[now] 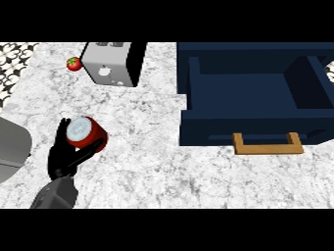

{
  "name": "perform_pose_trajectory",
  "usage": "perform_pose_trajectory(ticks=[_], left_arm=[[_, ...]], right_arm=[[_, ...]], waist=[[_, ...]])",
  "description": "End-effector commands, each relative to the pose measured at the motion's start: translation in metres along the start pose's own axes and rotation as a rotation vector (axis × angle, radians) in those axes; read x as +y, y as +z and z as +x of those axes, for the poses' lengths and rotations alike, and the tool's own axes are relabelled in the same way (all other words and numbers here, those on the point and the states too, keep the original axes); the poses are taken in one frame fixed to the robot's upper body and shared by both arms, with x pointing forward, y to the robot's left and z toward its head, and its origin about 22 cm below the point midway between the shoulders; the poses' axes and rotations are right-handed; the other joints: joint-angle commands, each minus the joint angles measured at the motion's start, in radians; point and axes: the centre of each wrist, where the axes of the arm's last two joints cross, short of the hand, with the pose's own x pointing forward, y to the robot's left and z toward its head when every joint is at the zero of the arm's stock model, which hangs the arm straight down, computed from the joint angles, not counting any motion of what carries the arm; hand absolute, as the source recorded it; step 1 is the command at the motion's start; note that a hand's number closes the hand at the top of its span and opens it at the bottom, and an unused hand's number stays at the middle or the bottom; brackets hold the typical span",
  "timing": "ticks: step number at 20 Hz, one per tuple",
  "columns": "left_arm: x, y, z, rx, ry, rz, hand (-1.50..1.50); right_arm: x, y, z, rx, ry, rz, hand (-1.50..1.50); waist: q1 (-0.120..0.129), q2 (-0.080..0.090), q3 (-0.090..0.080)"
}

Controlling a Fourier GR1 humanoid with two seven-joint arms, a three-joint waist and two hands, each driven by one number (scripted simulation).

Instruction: Pick up the can, place it into the drawer and close the drawer

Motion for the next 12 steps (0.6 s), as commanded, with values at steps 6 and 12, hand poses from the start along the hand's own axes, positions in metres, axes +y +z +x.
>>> perform_pose_trajectory(ticks=[6, 12], left_arm=[[-0.022, -0.019, 0.004, 0.017, 0.077, -0.132, 1.50], [-0.030, -0.012, 0.012, -0.045, 0.089, -0.245, 1.50]], right_arm=[[0.014, 0.007, 0.007, 0.004, -0.028, 0.019, -1.50], [0.009, 0.011, 0.006, 0.002, -0.005, 0.011, -1.50]], waist=[[-0.006, 0.001, 0.000], [0.005, -0.003, 0.001]])
